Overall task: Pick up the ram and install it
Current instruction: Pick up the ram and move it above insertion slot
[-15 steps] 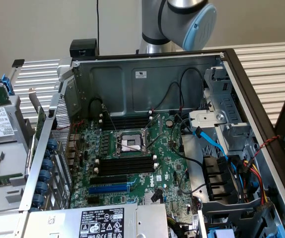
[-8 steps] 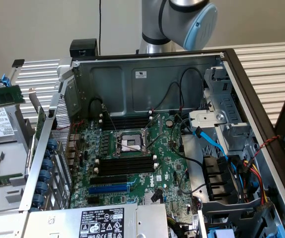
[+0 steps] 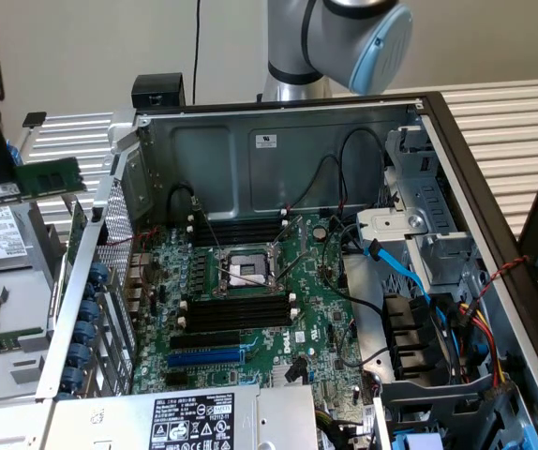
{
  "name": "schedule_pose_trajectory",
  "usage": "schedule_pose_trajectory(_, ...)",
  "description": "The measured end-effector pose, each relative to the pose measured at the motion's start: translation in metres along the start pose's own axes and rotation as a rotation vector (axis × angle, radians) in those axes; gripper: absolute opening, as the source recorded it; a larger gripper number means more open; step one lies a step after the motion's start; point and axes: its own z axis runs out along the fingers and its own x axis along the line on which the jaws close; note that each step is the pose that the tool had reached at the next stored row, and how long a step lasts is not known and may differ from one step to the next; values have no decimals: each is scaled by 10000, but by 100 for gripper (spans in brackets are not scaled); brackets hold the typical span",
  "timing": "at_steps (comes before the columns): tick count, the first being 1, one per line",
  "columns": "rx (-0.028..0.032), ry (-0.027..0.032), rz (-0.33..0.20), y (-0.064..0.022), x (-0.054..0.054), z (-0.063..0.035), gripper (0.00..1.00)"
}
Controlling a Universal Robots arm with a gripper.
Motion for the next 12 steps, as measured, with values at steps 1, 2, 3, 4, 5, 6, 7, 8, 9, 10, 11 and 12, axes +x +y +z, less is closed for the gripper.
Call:
schedule_pose_trajectory(1, 1, -1, 0, -44, 2, 2, 12)
schedule_pose_trajectory(2, 1, 0, 1, -91, 3, 4, 12)
schedule_pose_trajectory(3, 1, -1, 1, -137, 5, 6, 12)
schedule_pose_trajectory(4, 2, -1, 0, -182, 6, 9, 12)
schedule_pose_trajectory(5, 1, 0, 1, -226, 7, 10, 12)
schedule_pose_trajectory(6, 1, -1, 0, -272, 8, 12, 12)
schedule_pose_trajectory(7, 0, 0, 1, -318, 10, 14, 12)
schedule_pose_trajectory(8, 1, -1, 1, -361, 10, 16, 12)
schedule_pose_trajectory(9, 2, -1, 1, -406, 11, 18, 12)
schedule_pose_trajectory(10, 2, -2, 2, -450, 12, 20, 12)
schedule_pose_trajectory(11, 1, -1, 0, -490, 13, 22, 12)
schedule_pose_trajectory(12, 1, -1, 1, -531, 14, 24, 12)
